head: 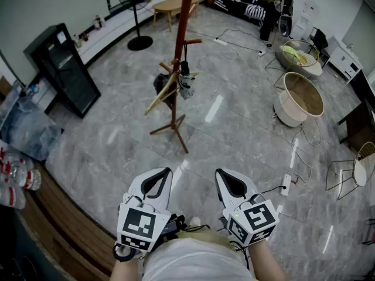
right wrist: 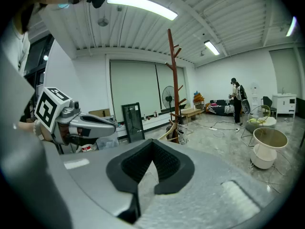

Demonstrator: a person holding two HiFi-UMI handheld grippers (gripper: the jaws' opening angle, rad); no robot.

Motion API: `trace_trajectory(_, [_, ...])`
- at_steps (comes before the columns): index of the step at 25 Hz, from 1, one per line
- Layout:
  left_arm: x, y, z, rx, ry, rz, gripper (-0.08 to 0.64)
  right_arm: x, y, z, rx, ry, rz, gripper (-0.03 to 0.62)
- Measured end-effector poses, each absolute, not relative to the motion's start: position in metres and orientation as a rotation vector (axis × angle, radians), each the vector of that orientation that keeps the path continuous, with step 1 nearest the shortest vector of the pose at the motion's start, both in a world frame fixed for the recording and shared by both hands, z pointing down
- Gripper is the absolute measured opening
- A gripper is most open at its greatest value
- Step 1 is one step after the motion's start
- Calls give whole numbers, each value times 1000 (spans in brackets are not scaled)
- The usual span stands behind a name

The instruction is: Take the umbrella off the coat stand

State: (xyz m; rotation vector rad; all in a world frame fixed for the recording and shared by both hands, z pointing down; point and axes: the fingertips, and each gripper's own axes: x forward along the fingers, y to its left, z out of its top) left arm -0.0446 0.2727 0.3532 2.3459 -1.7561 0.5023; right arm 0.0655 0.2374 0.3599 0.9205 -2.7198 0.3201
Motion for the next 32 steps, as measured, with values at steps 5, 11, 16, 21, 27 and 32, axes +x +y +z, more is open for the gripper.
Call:
trace_trajectory(5, [-42,273,354,2342,-1763,499,12,67,236,359,916,-2726,313,-1])
trace_trajectory(11, [-40,273,354,2336,-1767,500,12,69,236,359,912,-2732,309,0])
trace_trajectory(16, [-38,274,352,2330,-1783,483,12,69,241,350,906,-2768,271,0])
trace_trajectory(21, [-41,273,349,2301,-1834,445,12,71,240,348,921,-2774,292,0])
trace_trajectory(27, [-36,274,347,2302,-1812,395,72,75,241,350,927,-2778,341,8])
trace_trajectory(32, [-32,275,347,2302,-1810,399,110,79,241,350,928,-2785,369,113])
